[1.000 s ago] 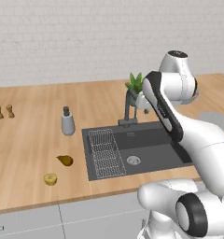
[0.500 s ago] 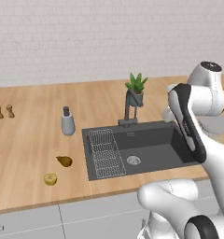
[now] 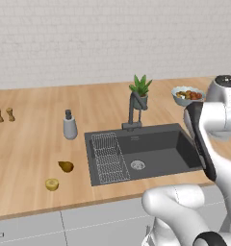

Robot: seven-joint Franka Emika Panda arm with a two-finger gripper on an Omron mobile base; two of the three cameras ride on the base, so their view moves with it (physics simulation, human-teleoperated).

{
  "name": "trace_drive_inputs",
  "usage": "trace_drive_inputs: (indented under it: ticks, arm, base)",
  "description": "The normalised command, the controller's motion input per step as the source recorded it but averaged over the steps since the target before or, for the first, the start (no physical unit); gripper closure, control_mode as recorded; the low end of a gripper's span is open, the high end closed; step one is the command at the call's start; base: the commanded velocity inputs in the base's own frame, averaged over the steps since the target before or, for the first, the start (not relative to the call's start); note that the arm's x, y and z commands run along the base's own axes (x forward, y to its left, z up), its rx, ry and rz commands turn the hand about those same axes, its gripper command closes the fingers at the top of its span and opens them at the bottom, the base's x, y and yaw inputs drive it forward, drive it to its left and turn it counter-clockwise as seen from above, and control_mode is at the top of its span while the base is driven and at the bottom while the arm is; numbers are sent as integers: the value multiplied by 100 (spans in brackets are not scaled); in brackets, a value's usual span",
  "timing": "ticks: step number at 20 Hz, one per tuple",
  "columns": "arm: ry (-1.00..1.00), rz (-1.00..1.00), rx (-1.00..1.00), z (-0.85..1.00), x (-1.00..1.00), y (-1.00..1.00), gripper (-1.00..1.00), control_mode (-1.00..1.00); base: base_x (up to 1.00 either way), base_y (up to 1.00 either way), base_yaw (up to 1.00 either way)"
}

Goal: Put the colander in the sink, put the pear, kiwi in the colander, and turn on the sink faucet and pour water over the colander.

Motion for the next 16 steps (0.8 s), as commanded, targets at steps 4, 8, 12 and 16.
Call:
trace_drive_inputs:
  ticks: [4, 8, 12, 16]
  arm:
    - [0, 0, -17, -18, 1, -56, -100, -100]
    - [3, -3, -2, -6, 21, -56, -100, -100]
    - [15, -4, 0, 0, 35, -52, -100, -100]
    - [16, -4, 0, -7, 50, -52, -100, -100]
  base:
    - [0, 0, 0]
    - [0, 0, 0]
    - [0, 0, 0]
    - [0, 0, 0]
